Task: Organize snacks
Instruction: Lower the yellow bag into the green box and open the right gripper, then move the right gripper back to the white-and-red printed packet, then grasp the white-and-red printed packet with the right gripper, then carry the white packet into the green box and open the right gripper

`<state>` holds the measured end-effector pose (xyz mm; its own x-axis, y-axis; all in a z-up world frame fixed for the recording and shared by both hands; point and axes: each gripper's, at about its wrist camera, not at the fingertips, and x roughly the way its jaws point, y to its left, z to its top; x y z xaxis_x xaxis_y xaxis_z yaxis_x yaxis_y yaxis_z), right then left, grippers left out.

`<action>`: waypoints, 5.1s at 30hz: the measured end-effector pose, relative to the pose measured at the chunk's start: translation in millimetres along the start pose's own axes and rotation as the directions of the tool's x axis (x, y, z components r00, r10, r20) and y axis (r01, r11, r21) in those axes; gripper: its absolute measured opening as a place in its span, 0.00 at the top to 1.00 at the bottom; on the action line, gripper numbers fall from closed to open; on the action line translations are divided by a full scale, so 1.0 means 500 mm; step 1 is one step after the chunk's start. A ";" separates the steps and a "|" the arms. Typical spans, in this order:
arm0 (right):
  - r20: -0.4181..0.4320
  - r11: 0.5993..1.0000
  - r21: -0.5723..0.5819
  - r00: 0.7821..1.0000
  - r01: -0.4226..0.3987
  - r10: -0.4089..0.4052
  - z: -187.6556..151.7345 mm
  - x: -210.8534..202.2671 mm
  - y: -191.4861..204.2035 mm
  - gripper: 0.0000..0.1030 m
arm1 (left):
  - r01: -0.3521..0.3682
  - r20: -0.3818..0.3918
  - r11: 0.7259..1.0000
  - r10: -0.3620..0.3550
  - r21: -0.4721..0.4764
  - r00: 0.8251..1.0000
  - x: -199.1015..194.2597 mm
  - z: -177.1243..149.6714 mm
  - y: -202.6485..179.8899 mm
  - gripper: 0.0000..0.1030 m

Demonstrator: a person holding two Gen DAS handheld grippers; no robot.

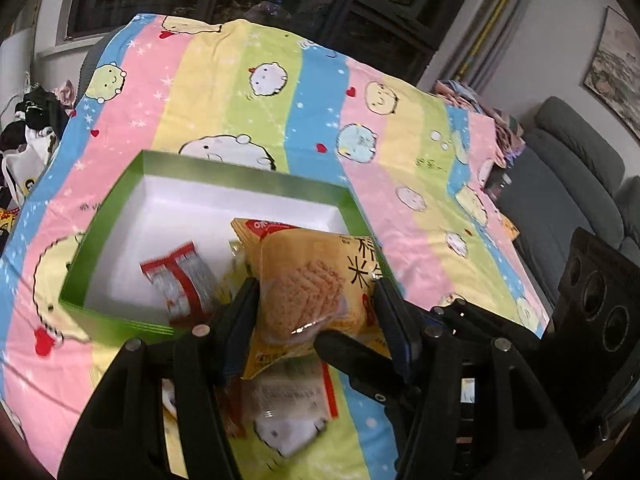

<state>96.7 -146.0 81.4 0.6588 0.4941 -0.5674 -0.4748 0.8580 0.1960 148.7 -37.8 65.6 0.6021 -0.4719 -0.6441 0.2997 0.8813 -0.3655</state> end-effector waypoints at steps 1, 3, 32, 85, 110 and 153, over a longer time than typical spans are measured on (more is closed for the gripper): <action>-0.007 1.000 0.007 1.000 -0.005 0.005 0.008 0.012 -0.005 0.60 | -0.007 -0.005 1.000 0.007 -0.005 1.000 0.007 0.007 0.006 0.43; -0.026 1.000 0.017 1.000 -0.012 0.012 0.018 0.033 -0.012 0.60 | -0.015 -0.018 1.000 0.015 -0.015 1.000 0.025 0.019 0.019 0.43; -0.096 0.993 0.075 0.992 0.087 -0.080 0.021 0.032 -0.059 0.30 | -0.139 0.002 0.990 0.139 0.003 0.990 0.014 0.030 0.036 0.01; -0.242 0.978 0.207 0.970 0.028 0.024 -0.217 -0.007 -0.053 0.20 | 0.076 -0.147 0.996 -0.081 -0.041 0.986 0.023 -0.161 -0.014 0.01; -0.247 0.978 0.209 0.967 -0.016 0.068 -0.183 0.060 -0.066 0.20 | -0.044 -0.314 0.996 0.018 -0.078 0.949 0.150 -0.146 0.045 0.07; -0.152 0.995 0.099 0.988 0.025 -0.010 -0.162 -0.067 0.024 0.70 | 0.004 -0.128 1.000 -0.007 -0.027 0.992 -0.008 -0.164 -0.024 0.59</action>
<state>21.4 -163.5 38.2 0.5671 0.4587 -0.6841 -0.3983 0.8797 0.2596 82.1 -48.8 17.4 0.4998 -0.4780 -0.7223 0.2817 0.8783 -0.3863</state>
